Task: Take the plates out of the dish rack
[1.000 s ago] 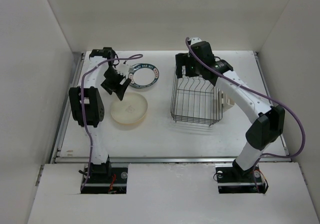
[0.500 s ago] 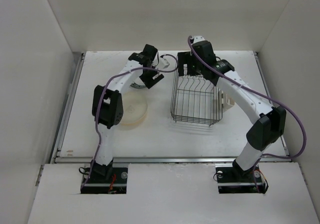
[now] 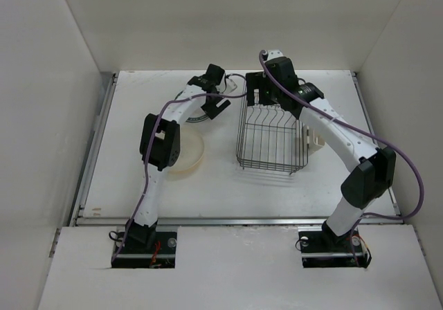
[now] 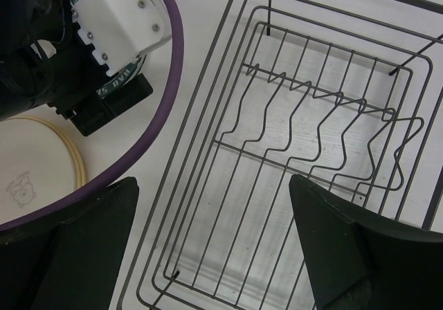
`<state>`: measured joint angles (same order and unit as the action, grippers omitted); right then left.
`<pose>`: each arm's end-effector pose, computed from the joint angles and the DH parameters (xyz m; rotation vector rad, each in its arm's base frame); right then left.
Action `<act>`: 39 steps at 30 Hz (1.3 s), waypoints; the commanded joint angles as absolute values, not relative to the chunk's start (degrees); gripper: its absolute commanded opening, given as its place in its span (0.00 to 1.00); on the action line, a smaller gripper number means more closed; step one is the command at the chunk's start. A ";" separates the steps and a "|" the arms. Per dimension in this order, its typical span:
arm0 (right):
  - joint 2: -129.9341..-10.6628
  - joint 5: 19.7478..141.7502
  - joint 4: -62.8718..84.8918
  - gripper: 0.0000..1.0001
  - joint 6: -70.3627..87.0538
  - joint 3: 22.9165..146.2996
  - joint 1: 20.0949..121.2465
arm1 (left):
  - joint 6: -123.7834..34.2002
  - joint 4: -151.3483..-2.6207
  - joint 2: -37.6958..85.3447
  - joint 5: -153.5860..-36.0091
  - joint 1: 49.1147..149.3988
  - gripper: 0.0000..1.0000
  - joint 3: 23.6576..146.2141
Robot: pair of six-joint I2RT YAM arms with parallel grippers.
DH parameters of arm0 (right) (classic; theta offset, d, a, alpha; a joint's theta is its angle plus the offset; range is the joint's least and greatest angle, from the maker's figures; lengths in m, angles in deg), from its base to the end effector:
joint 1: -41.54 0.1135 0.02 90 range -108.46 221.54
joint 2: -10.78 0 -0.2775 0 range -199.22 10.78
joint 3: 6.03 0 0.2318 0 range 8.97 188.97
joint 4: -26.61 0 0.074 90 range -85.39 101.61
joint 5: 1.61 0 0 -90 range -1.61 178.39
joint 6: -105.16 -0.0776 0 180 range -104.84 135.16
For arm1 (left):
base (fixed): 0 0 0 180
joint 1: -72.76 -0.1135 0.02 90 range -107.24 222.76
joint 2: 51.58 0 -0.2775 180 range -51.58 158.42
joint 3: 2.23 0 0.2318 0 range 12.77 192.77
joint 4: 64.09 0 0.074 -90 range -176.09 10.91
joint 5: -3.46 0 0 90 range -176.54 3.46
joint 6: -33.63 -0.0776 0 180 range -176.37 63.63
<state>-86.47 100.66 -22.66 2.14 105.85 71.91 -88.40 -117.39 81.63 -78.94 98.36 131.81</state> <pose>0.3557 0.1893 0.3622 -0.2057 2.1569 0.2034 0.4858 -0.2214 0.1994 1.1495 2.2060 0.2123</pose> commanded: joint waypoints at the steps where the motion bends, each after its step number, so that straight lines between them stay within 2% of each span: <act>1: -86.51 101.57 -20.83 0.95 2.50 107.15 72.39 | -86.44 -117.31 82.88 -75.81 98.86 0.84 134.76; 4: -87.13 101.57 -21.35 0.95 3.03 108.28 72.39 | -85.64 -118.64 82.89 -76.68 98.25 0.84 134.68; 11: -88.27 100.44 -21.35 0.95 3.03 110.04 72.39 | -83.89 -117.31 72.97 -82.04 97.72 0.87 129.84; 15: -88.80 99.91 -21.88 0.95 3.03 110.58 72.39 | -80.12 -126.09 68.22 -86.17 97.19 0.89 136.15; 18: -88.19 99.90 -21.88 0.95 3.03 110.58 72.39 | -79.57 -131.63 62.60 -88.72 96.58 0.89 134.86; 23: -86.52 99.38 -21.88 0.95 3.03 108.74 72.39 | -82.74 -140.16 54.60 -90.58 96.58 0.88 120.57; 26: -85.46 98.77 -21.35 0.95 3.03 107.33 72.39 | -83.27 -141.84 52.67 -90.58 96.58 0.84 110.73; 33: -83.44 98.76 -21.35 0.95 2.50 105.57 72.39 | -80.55 -132.45 49.84 -91.28 96.58 0.84 94.97; 39: -80.81 100.43 -20.83 0.95 2.50 103.63 72.39 | -78.96 -124.45 50.90 -87.43 96.58 0.83 87.92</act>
